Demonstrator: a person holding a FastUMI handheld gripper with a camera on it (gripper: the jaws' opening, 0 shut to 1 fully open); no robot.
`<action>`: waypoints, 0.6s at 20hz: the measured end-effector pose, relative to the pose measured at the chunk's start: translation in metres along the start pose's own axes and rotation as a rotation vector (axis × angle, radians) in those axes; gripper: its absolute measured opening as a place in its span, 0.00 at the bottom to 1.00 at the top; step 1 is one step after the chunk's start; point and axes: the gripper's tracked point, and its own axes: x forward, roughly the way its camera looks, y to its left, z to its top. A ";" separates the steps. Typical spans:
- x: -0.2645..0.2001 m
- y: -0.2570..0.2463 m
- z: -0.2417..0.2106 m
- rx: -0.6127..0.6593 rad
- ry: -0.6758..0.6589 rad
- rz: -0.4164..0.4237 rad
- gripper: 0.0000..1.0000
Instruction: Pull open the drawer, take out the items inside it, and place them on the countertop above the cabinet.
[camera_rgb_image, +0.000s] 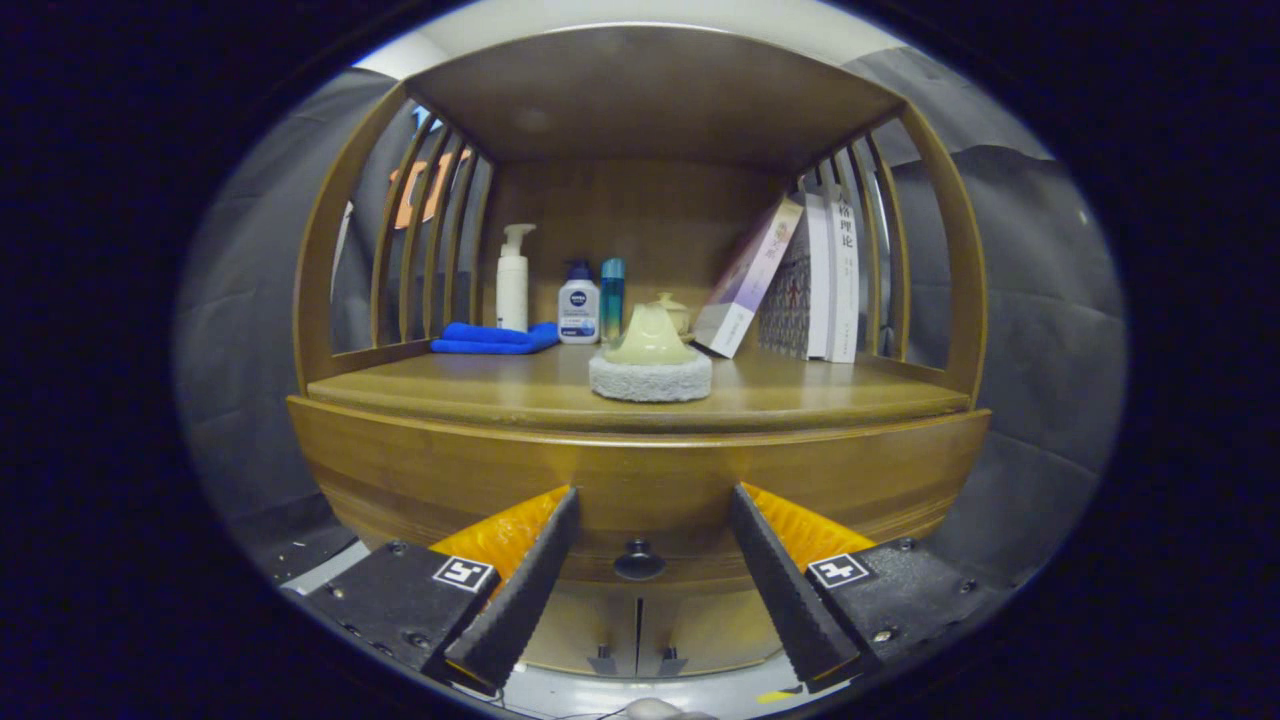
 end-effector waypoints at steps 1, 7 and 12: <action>0.001 0.000 0.000 -0.002 0.006 0.001 0.99; 0.003 0.000 -0.001 0.002 0.025 0.014 0.99; -0.023 -0.004 0.029 -0.011 -0.026 0.027 0.99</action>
